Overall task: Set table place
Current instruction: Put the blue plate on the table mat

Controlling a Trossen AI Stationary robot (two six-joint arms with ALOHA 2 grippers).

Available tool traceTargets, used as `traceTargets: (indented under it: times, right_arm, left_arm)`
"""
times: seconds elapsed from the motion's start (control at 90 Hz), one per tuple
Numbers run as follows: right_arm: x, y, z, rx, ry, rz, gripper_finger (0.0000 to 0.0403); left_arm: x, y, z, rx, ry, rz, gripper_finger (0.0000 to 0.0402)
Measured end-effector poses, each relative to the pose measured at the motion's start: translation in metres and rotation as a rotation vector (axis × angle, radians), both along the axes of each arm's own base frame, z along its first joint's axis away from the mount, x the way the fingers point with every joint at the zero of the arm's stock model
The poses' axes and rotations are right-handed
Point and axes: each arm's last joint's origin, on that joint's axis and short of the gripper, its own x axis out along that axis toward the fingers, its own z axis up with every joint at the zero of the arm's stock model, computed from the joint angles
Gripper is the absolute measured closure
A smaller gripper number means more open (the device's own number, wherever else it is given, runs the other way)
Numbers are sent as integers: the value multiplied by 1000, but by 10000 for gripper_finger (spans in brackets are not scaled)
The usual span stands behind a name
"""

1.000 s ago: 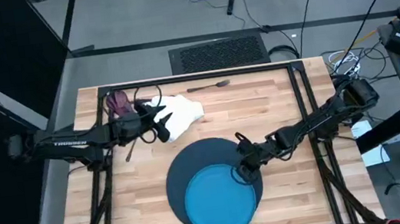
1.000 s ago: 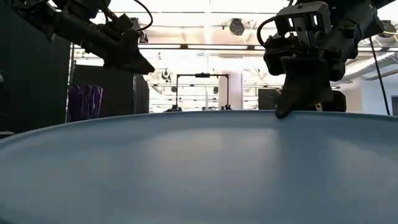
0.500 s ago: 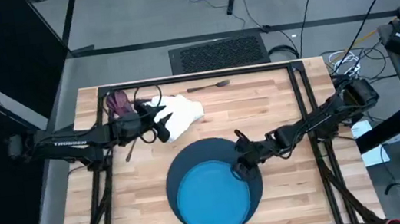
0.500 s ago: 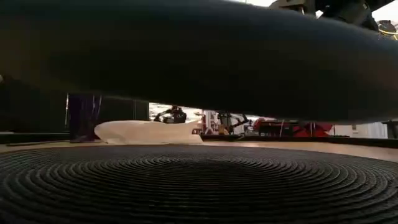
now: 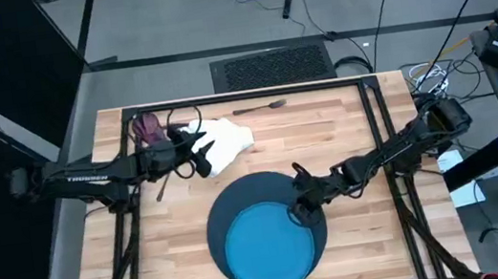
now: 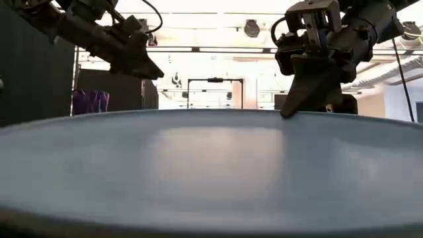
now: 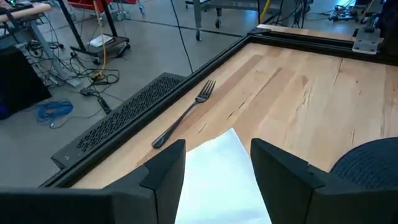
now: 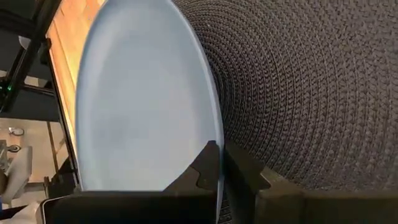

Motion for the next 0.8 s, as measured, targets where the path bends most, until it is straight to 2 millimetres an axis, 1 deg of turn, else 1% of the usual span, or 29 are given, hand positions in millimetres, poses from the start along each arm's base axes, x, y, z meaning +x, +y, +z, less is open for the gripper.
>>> traceTargets:
  times: [0.156,0.489,0.8]
  right_arm:
    - [0,0,0,0,0,1,388]
    - [0,0,0,3,0,-2,336]
    - [0,-2,0,-20,-5,6,304]
  left_arm:
    - [0,0,-1,-2,8,0,233]
    - [0,0,-1,-2,7,0,233]
    - [0,0,-1,-2,7,0,233]
